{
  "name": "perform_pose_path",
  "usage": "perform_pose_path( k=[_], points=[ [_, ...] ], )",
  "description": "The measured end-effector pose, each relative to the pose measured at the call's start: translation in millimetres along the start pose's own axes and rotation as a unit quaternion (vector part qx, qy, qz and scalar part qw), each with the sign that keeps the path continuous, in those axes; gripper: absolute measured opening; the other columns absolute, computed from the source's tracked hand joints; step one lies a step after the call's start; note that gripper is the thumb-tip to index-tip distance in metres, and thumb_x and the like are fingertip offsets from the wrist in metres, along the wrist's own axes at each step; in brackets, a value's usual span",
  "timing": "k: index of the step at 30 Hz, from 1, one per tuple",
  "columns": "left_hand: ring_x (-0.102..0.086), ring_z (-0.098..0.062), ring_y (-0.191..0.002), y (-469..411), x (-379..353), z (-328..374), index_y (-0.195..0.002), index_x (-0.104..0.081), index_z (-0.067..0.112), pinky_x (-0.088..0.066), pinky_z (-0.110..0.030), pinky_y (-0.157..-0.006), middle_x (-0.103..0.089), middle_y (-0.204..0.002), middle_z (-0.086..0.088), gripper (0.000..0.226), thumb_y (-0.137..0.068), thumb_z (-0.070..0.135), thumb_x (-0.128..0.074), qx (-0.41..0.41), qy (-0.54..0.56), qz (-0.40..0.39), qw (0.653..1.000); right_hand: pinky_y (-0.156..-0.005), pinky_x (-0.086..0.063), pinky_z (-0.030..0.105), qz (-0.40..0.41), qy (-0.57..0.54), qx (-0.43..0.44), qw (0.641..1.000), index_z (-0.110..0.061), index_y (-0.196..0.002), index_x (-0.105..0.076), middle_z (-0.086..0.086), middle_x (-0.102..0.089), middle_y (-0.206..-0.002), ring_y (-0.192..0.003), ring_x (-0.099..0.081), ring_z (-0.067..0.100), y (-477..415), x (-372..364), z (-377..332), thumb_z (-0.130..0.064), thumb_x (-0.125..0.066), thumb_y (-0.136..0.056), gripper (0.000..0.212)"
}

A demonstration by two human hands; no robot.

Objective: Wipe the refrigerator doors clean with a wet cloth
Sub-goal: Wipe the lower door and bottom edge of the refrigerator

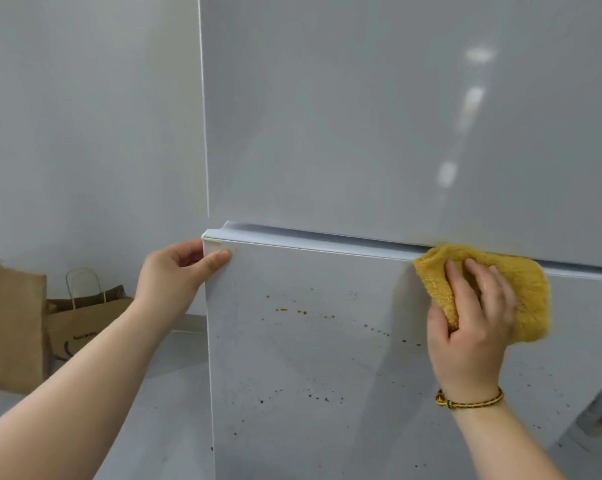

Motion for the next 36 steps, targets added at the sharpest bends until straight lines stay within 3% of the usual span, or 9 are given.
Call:
perform_pose_path(
  k=[6, 8, 13, 19, 24, 26, 30, 33, 36],
  points=[
    [-0.056, -0.003, -0.067, -1, -2, -8, -0.070, -0.062, 0.028, -0.042, -0.015, -0.061, -0.064, -0.064, 0.016, 0.014, -0.082, 0.021, -0.065, -0.026, 0.070, 0.014, 0.997, -0.112, -0.011, 0.015, -0.005, -0.008, 0.016, 1.000, 0.009, -0.113, -0.057, 0.028, -0.058, -0.117, -0.119, -0.035, 0.032, 9, 2, -5, -0.018, -0.042, -0.089, 0.039],
    [-0.058, 0.000, -0.061, -1, -3, -11, -0.070, -0.062, 0.028, -0.043, -0.011, -0.058, -0.064, -0.055, 0.019, 0.013, -0.082, 0.022, -0.065, -0.018, 0.081, 0.010, 0.997, -0.112, -0.014, 0.016, -0.006, -0.030, 0.017, 0.999, 0.007, -0.115, -0.057, 0.026, -0.059, -0.117, -0.119, -0.037, 0.030, 13, 1, -12, -0.017, -0.042, -0.090, 0.038],
    [-0.055, -0.007, -0.066, -9, -7, -9, -0.073, -0.061, 0.024, -0.040, -0.016, -0.059, -0.062, -0.074, 0.007, 0.012, -0.084, 0.019, -0.063, -0.004, 0.076, -0.011, 0.997, -0.112, -0.020, 0.024, -0.044, -0.077, 0.074, 0.993, -0.007, -0.124, -0.043, 0.006, -0.050, -0.124, -0.123, -0.039, 0.026, 31, -31, -64, -0.032, -0.029, -0.099, 0.038],
    [-0.056, -0.011, -0.068, -20, -13, -17, -0.077, -0.062, 0.022, -0.042, -0.019, -0.062, -0.063, -0.077, 0.003, 0.007, -0.084, 0.020, -0.062, -0.010, 0.087, -0.022, 0.996, -0.112, -0.014, 0.033, -0.040, 0.048, 0.133, 0.989, -0.016, -0.124, -0.044, 0.000, -0.043, -0.134, -0.124, -0.036, 0.024, 37, -49, -72, -0.049, -0.023, -0.096, 0.048],
    [-0.056, -0.012, -0.066, -22, -14, -18, -0.074, -0.062, 0.023, -0.043, -0.020, -0.062, -0.062, -0.074, 0.002, 0.011, -0.085, 0.019, -0.062, -0.007, 0.092, -0.026, 0.995, -0.107, -0.007, 0.056, -0.009, 0.185, 0.173, 0.967, -0.030, -0.122, -0.044, 0.004, -0.029, -0.142, -0.134, -0.016, 0.030, 37, -55, -61, -0.049, -0.047, -0.077, 0.048],
    [-0.056, -0.013, -0.065, -22, -12, -17, -0.072, -0.061, 0.023, -0.045, -0.022, -0.063, -0.062, -0.073, 0.001, 0.014, -0.085, 0.018, -0.062, -0.012, 0.082, -0.027, 0.996, -0.103, -0.008, 0.065, -0.010, 0.149, 0.139, 0.979, -0.030, -0.124, -0.042, 0.009, -0.013, -0.150, -0.138, -0.008, 0.035, 37, -59, -57, -0.049, -0.040, -0.086, 0.043],
    [-0.058, -0.011, -0.066, -22, -11, -16, -0.073, -0.061, 0.023, -0.047, -0.020, -0.063, -0.063, -0.075, 0.003, 0.012, -0.084, 0.020, -0.062, -0.010, 0.074, -0.032, 0.997, -0.094, -0.023, 0.070, 0.018, 0.081, 0.097, 0.992, -0.024, -0.117, -0.047, 0.017, -0.030, -0.136, -0.125, -0.027, 0.041, 38, -57, -67, -0.017, -0.039, -0.084, 0.035],
    [-0.061, 0.001, -0.061, -18, -11, -13, -0.074, -0.062, 0.025, -0.046, -0.009, -0.057, -0.064, -0.076, 0.008, 0.014, -0.087, 0.021, -0.059, -0.014, 0.074, -0.034, 0.997, -0.104, -0.021, 0.065, 0.022, -0.029, 0.110, 0.993, -0.022, -0.116, -0.048, 0.003, -0.026, -0.146, -0.137, -0.021, 0.027, 41, -55, -77, -0.004, -0.038, -0.079, 0.043],
    [-0.062, -0.011, -0.083, -15, -10, -20, -0.080, -0.063, 0.017, -0.047, -0.018, -0.078, -0.065, -0.086, 0.000, 0.025, -0.095, 0.027, -0.044, 0.027, 0.147, -0.055, 0.987, -0.110, -0.014, 0.055, 0.007, -0.114, 0.163, 0.980, -0.020, -0.123, -0.045, -0.009, -0.007, -0.154, -0.142, -0.011, 0.016, 32, -61, -110, -0.014, -0.032, -0.095, 0.032]
  ],
)
Point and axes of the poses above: each hand's wrist, its own y-axis away from the middle knuckle, its own x-axis out of the back of the hand, z = x × y, the point moved 8 cm from there along -y, towards the middle knuckle
